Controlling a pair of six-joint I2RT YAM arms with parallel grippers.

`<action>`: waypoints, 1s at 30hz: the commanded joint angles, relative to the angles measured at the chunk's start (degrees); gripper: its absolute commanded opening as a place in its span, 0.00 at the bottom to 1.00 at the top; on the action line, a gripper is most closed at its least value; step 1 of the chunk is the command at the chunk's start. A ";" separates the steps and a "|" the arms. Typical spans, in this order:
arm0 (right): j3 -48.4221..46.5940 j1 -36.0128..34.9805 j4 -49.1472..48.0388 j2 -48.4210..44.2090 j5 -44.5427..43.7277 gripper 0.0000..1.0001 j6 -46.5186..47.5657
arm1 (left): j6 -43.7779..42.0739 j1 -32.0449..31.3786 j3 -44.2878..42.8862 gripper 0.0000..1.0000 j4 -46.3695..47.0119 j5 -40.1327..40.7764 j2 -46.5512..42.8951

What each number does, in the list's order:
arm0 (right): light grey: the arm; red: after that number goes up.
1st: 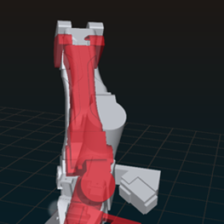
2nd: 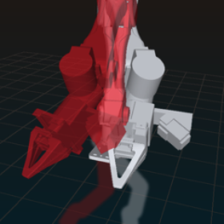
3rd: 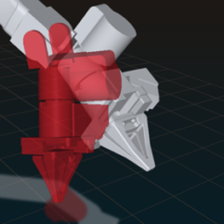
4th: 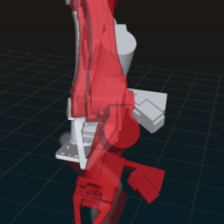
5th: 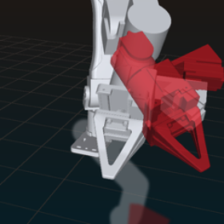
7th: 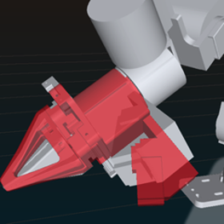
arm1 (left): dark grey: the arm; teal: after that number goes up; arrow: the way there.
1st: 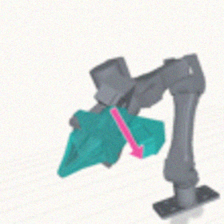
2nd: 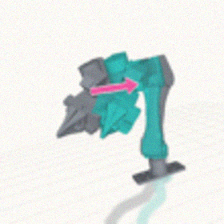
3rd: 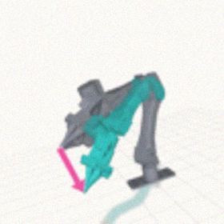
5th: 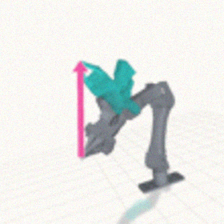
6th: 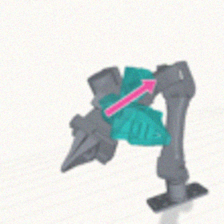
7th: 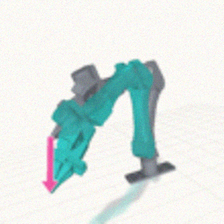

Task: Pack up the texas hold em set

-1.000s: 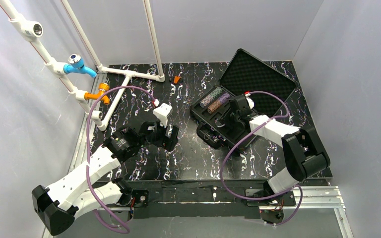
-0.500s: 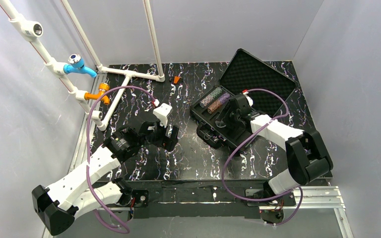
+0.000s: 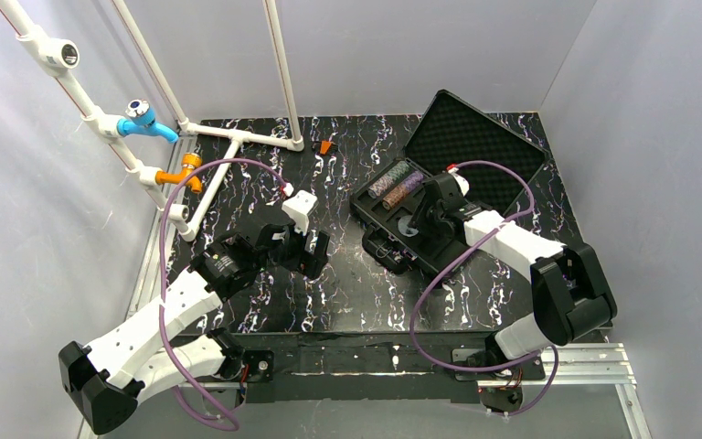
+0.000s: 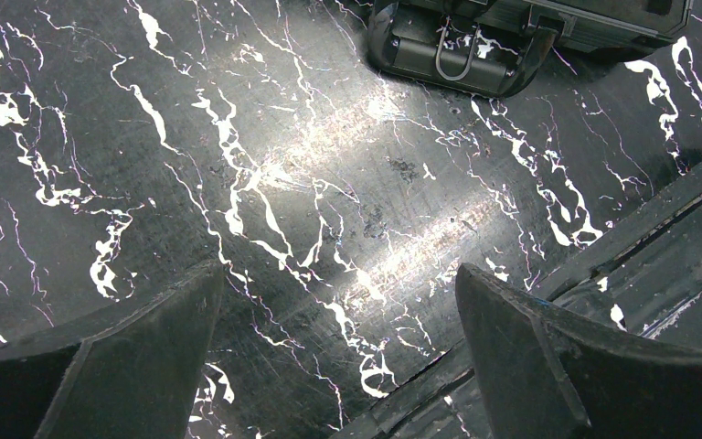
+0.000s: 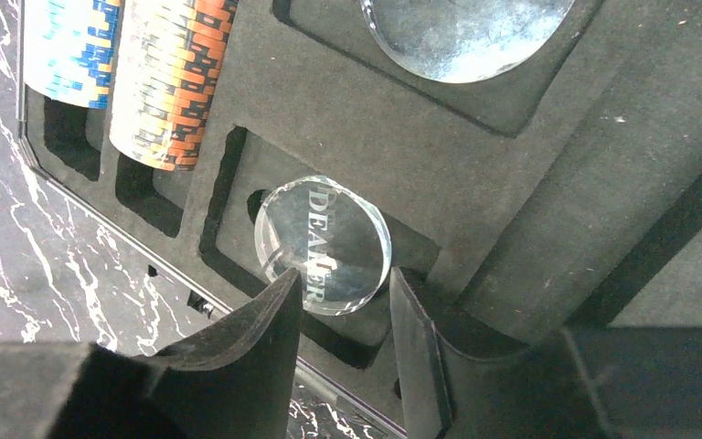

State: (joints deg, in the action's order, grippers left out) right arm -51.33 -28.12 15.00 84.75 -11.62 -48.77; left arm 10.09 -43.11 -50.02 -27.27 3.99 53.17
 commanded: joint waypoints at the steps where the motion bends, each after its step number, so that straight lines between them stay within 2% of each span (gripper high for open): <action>1: -2.03 0.72 4.08 1.70 -1.99 0.48 2.70 | -0.17 -0.22 0.19 0.98 -0.76 0.35 -0.33; 12: -2.89 0.70 0.97 4.40 1.38 0.37 2.72 | -0.22 -0.30 0.19 0.98 -0.84 0.46 -0.29; 25: -3.24 0.70 -1.64 5.27 3.00 0.36 3.65 | -0.24 -0.32 0.27 0.98 -0.95 0.63 -0.69; 30: -3.57 0.70 -1.65 3.82 2.75 0.38 6.01 | -0.17 -0.37 0.27 0.98 -0.94 0.78 -0.86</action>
State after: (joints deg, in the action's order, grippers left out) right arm -53.41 -27.35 14.96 88.01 -9.43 -45.47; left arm 10.09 -43.20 -50.02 -27.44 4.01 53.17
